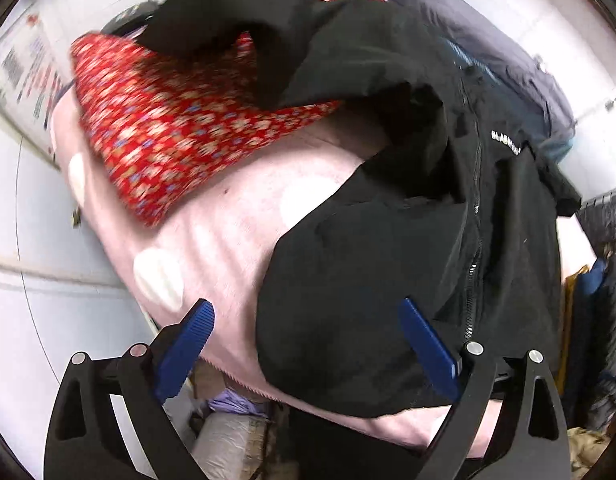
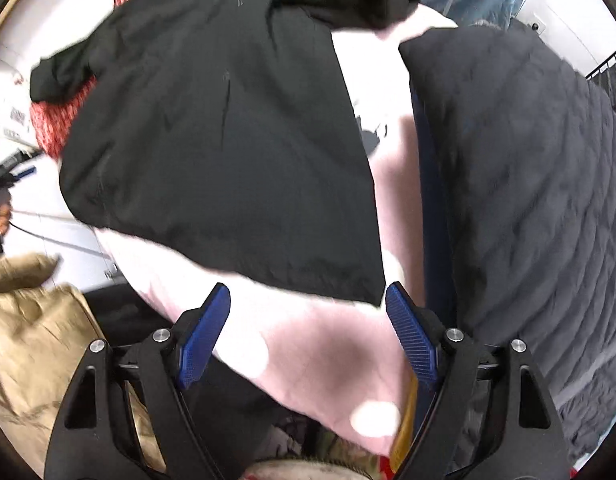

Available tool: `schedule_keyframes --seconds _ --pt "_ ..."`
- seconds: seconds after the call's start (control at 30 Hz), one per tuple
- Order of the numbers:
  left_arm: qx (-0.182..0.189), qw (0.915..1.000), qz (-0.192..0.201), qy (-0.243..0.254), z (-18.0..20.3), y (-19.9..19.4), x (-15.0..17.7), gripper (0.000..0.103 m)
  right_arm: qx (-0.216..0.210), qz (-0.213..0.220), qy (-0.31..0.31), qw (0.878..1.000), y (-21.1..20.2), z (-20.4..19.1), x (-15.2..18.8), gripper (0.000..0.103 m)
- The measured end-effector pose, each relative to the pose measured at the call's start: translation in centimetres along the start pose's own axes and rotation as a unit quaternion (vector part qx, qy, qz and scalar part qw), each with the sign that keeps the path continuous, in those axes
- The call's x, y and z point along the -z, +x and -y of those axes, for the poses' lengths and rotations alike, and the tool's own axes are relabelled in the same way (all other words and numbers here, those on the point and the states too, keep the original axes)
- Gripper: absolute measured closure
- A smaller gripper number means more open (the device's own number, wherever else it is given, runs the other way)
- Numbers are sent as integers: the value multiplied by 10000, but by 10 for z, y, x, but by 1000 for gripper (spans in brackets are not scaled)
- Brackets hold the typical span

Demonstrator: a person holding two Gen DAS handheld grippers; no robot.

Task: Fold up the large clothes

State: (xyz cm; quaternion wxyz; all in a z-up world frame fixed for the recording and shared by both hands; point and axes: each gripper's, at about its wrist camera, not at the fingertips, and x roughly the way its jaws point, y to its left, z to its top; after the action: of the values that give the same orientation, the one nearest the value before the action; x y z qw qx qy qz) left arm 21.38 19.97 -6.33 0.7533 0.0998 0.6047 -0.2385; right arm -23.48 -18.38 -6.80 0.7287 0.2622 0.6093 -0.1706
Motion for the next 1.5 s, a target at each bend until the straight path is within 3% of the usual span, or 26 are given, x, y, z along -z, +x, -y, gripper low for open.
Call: schedule_keyframes --seconds 0.2,0.33,0.47,0.57,0.73,0.83,0.9,0.97,1.0,1.03,1.07,1.17,1.27,1.33,1.4,1.47,1.5 --pt "-25 9992 -72 394 17 37 -12 11 -240 255 826 9960 9 15 -16 24" --pt "34 9992 -105 375 -6 34 -3 11 -476 355 1129 9918 16 19 -15 24" --pt "-40 9996 -220 175 -35 37 6 11 -597 108 1462 9874 33 31 -10 24" --pt "128 9996 -244 49 -44 42 12 11 -782 35 1704 9823 46 38 -10 24" --pt "145 9984 -311 456 -26 73 19 9 -674 -144 1567 9852 75 34 -17 24" --pt "115 9967 -393 698 -6 102 21 11 -379 -100 1117 9930 85 19 -24 24" --pt "280 9967 -446 625 6 110 22 22 -118 -114 883 9960 97 14 -27 24" --pt "494 9955 -513 630 20 111 22 58 67 -279 977 9948 115 17 -27 24" --pt "488 9951 -514 687 29 107 22 68 105 -328 987 9945 122 18 -26 24" --pt "515 9949 -541 681 36 102 23 87 110 -368 954 9947 128 17 -25 24" --pt "679 9937 -613 646 43 93 24 94 145 -434 886 9950 137 16 -24 24" --pt "1282 9878 -344 818 62 45 30 97 363 -654 1019 9920 156 17 -21 24" --pt "1800 9774 -75 1108 78 -9 38 97 344 -301 1140 9924 142 7 -22 24" --pt "1853 9755 46 1182 83 -25 43 97 222 -190 909 9954 137 -10 -21 24" --pt "1816 9780 63 1023 75 -23 45 95 221 -506 700 9960 151 -22 -19 24" --pt "1459 9871 -262 600 56 7 47 89 375 -960 725 9920 176 -23 -14 26" --pt "1339 9891 -462 404 50 19 49 87 389 -997 802 9910 181 -21 -11 41"
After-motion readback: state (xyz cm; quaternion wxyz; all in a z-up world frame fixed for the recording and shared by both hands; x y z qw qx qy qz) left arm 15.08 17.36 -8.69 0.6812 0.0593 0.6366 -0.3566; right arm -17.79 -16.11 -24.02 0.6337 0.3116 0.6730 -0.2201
